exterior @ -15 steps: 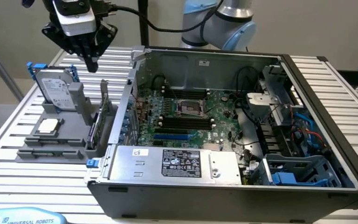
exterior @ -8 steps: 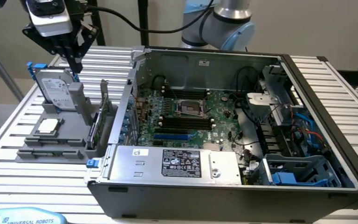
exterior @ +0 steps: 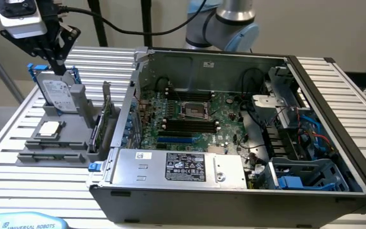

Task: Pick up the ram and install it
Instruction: 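Reach for the ram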

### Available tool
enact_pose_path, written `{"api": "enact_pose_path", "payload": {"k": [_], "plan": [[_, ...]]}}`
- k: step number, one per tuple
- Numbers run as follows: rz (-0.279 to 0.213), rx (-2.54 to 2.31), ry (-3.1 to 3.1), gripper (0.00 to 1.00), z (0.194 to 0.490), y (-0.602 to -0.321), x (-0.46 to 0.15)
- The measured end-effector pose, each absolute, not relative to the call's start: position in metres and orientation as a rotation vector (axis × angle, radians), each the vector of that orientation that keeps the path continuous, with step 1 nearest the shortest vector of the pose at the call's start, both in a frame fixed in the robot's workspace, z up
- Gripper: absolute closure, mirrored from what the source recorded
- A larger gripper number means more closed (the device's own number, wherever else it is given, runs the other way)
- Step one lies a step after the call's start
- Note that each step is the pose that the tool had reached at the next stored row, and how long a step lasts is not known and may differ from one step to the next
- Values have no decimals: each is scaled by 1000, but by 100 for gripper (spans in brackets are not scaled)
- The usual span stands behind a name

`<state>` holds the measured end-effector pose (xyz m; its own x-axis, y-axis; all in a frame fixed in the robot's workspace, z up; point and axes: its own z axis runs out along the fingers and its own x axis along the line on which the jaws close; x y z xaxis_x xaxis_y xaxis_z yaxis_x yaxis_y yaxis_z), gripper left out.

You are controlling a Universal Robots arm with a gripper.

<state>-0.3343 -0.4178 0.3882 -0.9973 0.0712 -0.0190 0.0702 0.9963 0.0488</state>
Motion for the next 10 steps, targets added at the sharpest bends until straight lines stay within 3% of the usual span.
{"api": "enact_pose_path", "payload": {"k": [10], "plan": [[75, 111, 3119, 89, 382, -421, -380]]}}
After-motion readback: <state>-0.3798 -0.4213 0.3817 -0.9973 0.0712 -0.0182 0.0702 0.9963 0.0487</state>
